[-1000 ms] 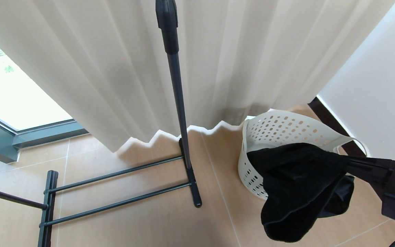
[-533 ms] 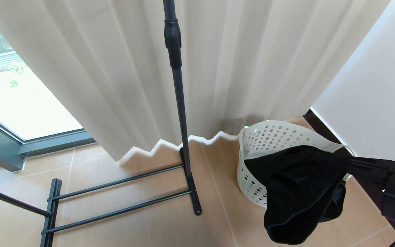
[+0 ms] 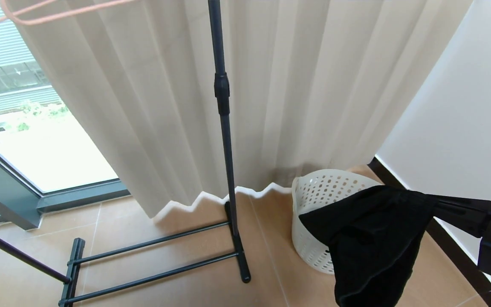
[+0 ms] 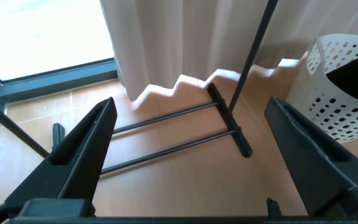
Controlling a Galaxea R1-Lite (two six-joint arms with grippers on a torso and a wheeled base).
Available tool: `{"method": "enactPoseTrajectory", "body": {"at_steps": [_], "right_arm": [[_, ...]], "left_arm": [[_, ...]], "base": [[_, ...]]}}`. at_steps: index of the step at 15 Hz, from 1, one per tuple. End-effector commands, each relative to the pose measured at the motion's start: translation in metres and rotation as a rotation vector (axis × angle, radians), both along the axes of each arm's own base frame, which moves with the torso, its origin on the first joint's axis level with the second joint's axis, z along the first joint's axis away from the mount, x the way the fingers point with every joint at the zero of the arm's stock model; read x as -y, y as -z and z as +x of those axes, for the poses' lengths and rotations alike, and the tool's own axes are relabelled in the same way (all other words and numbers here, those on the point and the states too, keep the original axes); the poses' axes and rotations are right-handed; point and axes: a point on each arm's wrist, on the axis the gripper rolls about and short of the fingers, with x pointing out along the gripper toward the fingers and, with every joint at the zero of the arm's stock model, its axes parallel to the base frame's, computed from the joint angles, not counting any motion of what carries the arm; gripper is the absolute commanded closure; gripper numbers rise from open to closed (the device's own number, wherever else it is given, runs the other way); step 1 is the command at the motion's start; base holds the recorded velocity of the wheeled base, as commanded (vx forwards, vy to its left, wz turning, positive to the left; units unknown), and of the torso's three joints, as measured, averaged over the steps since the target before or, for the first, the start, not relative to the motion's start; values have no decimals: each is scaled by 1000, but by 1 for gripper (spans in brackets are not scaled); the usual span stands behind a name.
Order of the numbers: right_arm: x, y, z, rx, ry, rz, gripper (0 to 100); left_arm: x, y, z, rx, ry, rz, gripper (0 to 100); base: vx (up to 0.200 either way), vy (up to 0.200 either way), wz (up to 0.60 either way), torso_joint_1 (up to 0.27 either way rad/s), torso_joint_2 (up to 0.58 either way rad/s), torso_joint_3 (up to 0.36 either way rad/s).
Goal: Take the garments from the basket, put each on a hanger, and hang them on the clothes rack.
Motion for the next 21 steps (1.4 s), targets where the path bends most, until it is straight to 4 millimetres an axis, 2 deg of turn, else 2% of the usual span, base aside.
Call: {"method": "enactPoseTrajectory", "body": {"at_steps": [1,10,17,21], "right_arm": [[0,0,1,-2,-1,-1,100],[0,0,0,-1,1,-1,100],[1,-2,-2,13,2,3,100],[2,-3,-5,22,4,5,100]], "left_arm": [[0,0,0,0,0,-1,0],[0,0,0,0,0,-1,0],[0,0,0,0,-3,-2,0],[0,0,0,1,0,2,0]], "base": [[0,0,0,76,-417,-149],[0,0,0,116,-459,-145],[0,0,0,177,-502,-122],[0,0,0,215,-543,-267]]}}
